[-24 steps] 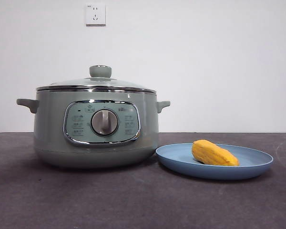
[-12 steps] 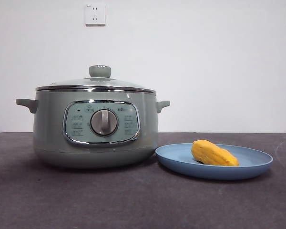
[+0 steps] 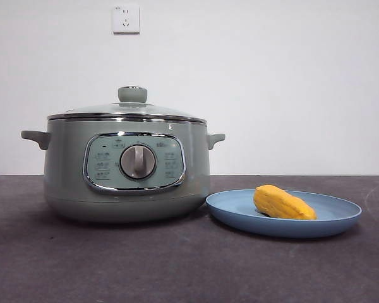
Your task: Take the corn out from the steamer,put the corn on the plate,close the lid
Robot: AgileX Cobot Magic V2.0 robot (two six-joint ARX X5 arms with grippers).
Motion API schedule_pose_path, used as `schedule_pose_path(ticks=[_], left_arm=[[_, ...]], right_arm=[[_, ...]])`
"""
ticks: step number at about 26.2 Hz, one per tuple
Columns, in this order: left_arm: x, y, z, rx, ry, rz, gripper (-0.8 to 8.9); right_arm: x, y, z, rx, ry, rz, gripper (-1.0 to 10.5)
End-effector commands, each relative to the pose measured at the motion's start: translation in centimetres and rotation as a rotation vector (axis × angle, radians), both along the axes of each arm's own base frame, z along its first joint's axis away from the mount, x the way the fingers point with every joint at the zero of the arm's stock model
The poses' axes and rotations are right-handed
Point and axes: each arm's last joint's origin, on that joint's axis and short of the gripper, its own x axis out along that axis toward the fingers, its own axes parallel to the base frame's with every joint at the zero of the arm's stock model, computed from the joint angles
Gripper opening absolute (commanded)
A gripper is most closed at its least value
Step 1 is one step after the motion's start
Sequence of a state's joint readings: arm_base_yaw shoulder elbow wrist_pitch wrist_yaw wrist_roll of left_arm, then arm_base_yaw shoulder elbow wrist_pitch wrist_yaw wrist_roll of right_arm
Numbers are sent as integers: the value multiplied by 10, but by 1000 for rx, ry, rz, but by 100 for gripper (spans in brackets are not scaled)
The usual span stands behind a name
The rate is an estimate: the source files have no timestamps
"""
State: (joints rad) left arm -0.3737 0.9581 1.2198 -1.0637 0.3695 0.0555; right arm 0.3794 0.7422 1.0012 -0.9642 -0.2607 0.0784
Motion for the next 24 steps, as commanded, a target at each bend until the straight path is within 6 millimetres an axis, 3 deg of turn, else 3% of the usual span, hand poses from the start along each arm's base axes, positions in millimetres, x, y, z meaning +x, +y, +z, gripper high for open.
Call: schedule_pose_path(ticks=[1, 8, 14, 19, 24], left_arm=[[0, 0, -2, 1, 7, 3, -4], [6, -1, 3, 13, -93, 12, -3], [12, 8, 25, 63, -432, 50, -3], [-6, 35, 42, 42, -607, 190, -3], [-32, 54, 24, 54, -758, 333, -3]], right_arm=[[0, 0, -1, -2, -5, 3, 1], [0, 0, -1, -2, -5, 3, 1], [0, 0, -1, -4, -6, 1, 1], [0, 0, -1, -4, -6, 0, 2], [0, 0, -1, -4, -6, 0, 1]])
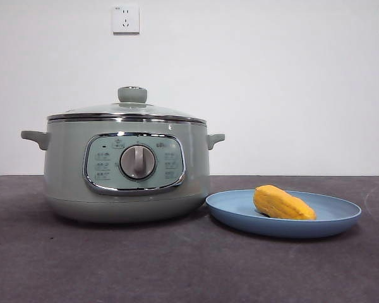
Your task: Take the corn out from the steamer,put the corn on the plate,close the lid
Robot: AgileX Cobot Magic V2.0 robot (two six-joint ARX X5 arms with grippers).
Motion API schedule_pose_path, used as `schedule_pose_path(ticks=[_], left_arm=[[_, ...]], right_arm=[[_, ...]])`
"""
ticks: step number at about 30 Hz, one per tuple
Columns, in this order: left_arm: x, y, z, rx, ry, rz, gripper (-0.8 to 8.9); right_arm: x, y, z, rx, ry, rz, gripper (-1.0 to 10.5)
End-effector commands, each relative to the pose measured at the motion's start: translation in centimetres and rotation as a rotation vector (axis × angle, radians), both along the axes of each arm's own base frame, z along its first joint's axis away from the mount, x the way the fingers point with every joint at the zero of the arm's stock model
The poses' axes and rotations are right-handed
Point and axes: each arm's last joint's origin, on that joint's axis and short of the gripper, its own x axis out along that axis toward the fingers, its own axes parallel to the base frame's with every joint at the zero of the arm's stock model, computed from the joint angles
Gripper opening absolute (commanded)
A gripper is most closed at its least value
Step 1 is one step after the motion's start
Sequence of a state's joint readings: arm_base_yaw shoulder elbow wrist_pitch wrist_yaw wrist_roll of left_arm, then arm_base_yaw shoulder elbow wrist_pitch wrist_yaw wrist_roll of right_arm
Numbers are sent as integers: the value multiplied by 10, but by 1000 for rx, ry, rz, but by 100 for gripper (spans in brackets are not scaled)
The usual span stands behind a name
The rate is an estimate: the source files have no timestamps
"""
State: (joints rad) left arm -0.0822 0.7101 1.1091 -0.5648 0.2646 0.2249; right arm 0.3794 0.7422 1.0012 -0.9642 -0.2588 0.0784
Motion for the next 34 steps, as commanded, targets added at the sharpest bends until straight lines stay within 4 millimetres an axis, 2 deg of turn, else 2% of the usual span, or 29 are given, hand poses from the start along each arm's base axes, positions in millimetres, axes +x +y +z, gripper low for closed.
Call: schedule_pose_path(ticks=[1, 7, 13, 19, 28, 34], left_arm=[[-11, 7, -23, 9, -73, 62, -3], [-26, 15, -89, -6, -179, 158, -3], [-28, 17, -157, -56, -141, 197, -3], [-24, 19, -207, -111, -81, 236, -3], [-19, 22, -254, -210, -9, 333, -3], [-20, 24, -264, -237, 65, 411, -3]], right_arm=[[0, 0, -1, -3, -6, 2, 1], [0, 0, -1, -3, -6, 2, 2], [0, 0, -1, -3, -5, 2, 2], [0, 0, -1, -3, -6, 2, 1], [0, 0, -1, -3, -5, 2, 1], [0, 0, 0, -3, -6, 2, 1]])
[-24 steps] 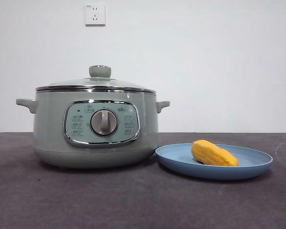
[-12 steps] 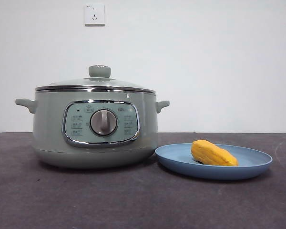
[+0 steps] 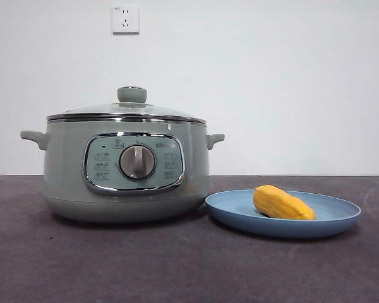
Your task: Take the corn out from the steamer,put the corn on the plate,close the lid
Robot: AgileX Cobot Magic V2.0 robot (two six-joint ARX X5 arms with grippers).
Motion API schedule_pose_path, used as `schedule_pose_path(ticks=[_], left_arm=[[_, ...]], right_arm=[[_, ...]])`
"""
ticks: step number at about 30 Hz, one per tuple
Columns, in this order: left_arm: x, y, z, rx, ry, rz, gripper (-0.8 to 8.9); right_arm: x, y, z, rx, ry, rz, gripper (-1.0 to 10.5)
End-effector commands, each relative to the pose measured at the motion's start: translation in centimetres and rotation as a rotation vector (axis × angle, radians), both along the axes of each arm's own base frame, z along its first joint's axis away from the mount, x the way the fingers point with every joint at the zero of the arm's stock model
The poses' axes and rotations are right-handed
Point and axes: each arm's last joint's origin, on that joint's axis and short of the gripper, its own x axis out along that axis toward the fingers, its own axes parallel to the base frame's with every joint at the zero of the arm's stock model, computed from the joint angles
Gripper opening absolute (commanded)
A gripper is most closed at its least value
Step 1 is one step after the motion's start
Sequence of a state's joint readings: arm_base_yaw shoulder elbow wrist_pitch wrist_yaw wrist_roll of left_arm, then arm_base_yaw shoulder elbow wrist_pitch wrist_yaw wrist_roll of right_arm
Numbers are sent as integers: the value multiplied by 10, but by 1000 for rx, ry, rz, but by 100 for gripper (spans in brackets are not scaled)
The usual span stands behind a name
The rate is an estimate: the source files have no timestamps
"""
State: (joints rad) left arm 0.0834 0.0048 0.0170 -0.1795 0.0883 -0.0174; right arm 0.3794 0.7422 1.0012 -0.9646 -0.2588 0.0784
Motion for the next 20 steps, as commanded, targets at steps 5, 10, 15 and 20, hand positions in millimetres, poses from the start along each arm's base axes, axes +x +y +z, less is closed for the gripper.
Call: schedule_pose_path(ticks=[5, 10, 15, 20], left_arm=[[0, 1, -4, -34, 11, 44, -3], [0, 1, -4, -34, 10, 44, -3], [1, 1, -4, -34, 11, 45, -3], [1, 1, -4, -34, 11, 44, -3]], right_arm=[[0, 0, 0, -2, -7, 2, 2], [0, 0, 0, -3, -7, 2, 1], [0, 0, 0, -3, -7, 2, 1], [0, 0, 0, -3, -7, 2, 1]])
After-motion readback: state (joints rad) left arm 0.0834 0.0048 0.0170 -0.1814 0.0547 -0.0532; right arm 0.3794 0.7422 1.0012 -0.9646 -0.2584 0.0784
